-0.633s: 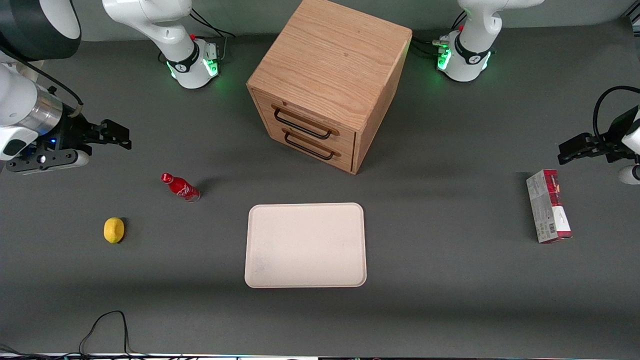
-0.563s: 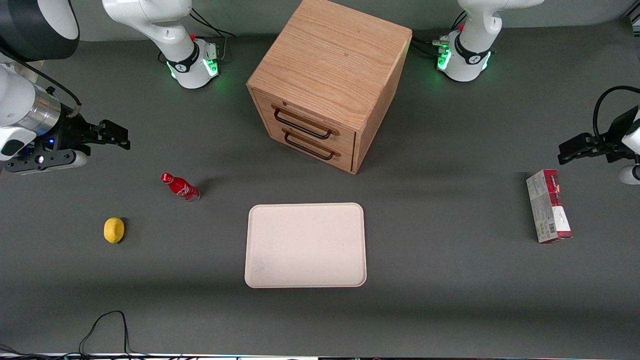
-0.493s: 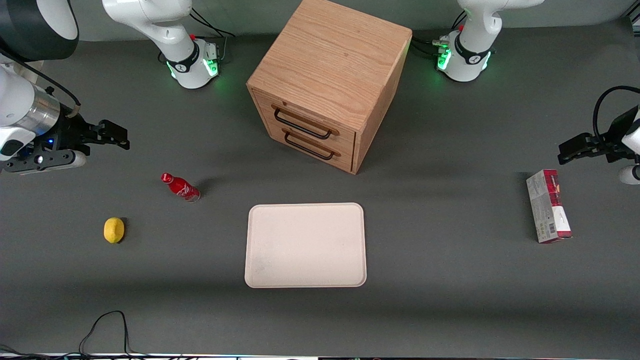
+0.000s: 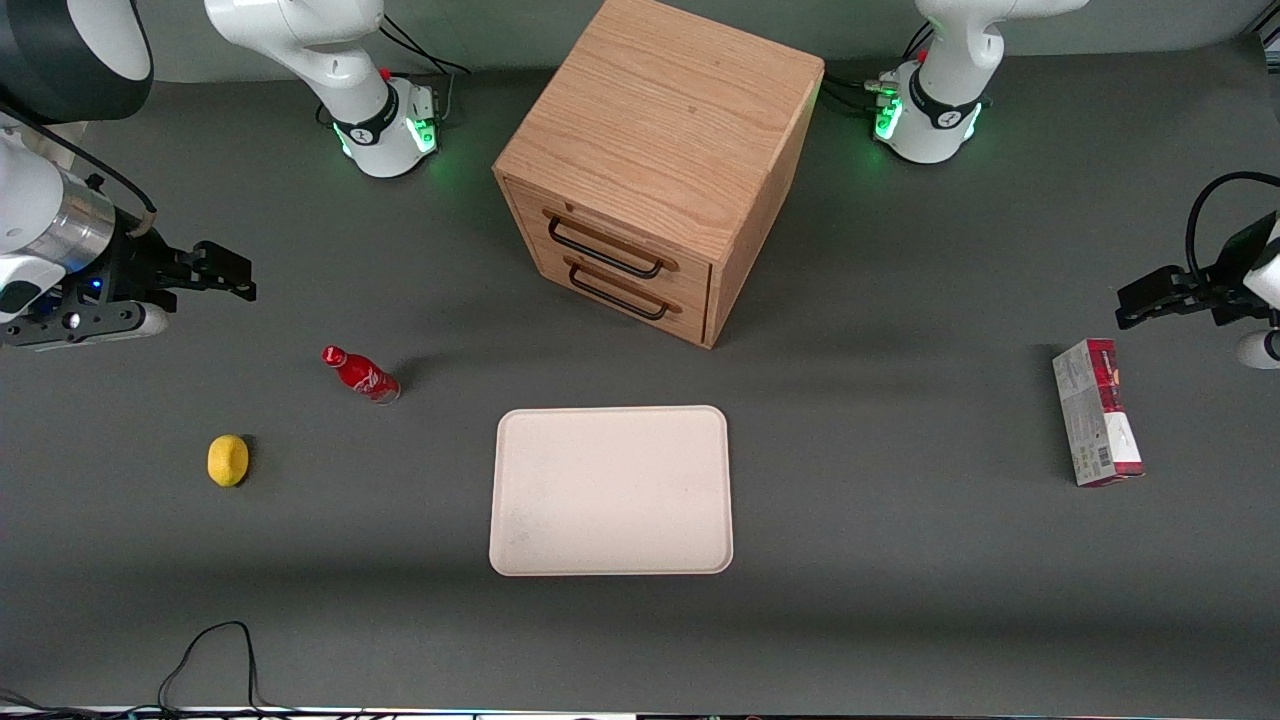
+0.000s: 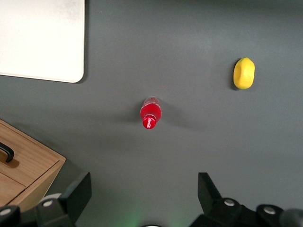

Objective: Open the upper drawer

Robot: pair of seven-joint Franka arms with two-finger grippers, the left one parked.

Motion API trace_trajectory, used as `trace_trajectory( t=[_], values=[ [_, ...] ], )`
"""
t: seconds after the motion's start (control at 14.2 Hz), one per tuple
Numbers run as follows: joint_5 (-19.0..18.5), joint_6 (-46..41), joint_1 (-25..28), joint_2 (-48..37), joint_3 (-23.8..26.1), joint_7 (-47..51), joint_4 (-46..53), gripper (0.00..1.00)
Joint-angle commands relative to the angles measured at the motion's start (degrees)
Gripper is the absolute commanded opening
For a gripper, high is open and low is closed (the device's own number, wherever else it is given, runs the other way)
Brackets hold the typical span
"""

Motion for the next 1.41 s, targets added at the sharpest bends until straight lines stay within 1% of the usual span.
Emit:
trace_trajectory(
  t=[0.0,0.07,0.14,0.21,0.42,0.63,0.77,0.91,0.99,1.06,1.13,1.27,1.34],
  values=[
    [-0.2,-4.0,0.7,1.7,-0.2,-0.3,3.9,1.0],
    [-0.1,-5.4,0.8,1.8,-0.1,-1.8,4.0,1.0],
    [1.5,-5.8,0.7,1.9,-0.1,-2.1,4.1,1.0],
    [4.0,-5.8,0.7,2.1,-0.3,-2.2,4.1,1.0],
    [6.1,-5.1,1.9,2.7,1.1,-2.3,4.3,1.0],
    [6.3,-3.0,6.4,4.0,1.3,-2.4,5.1,1.0],
    [6.6,-2.7,8.4,5.8,1.8,-3.3,5.5,1.0],
    [6.5,-2.0,10.7,6.4,2.0,-9.5,7.0,1.0],
    [6.1,-2.0,13.7,8.2,2.1,-11.2,8.8,1.0],
    [6.4,-2.2,16.2,10.0,1.9,-11.9,10.5,1.0],
    [6.6,-2.2,17.0,10.7,2.0,-11.8,10.6,1.0],
    [7.1,-1.9,20.5,11.8,2.4,-12.1,11.2,1.0],
    [7.9,-1.5,20.9,12.6,2.5,-12.4,11.3,1.0]
  ],
)
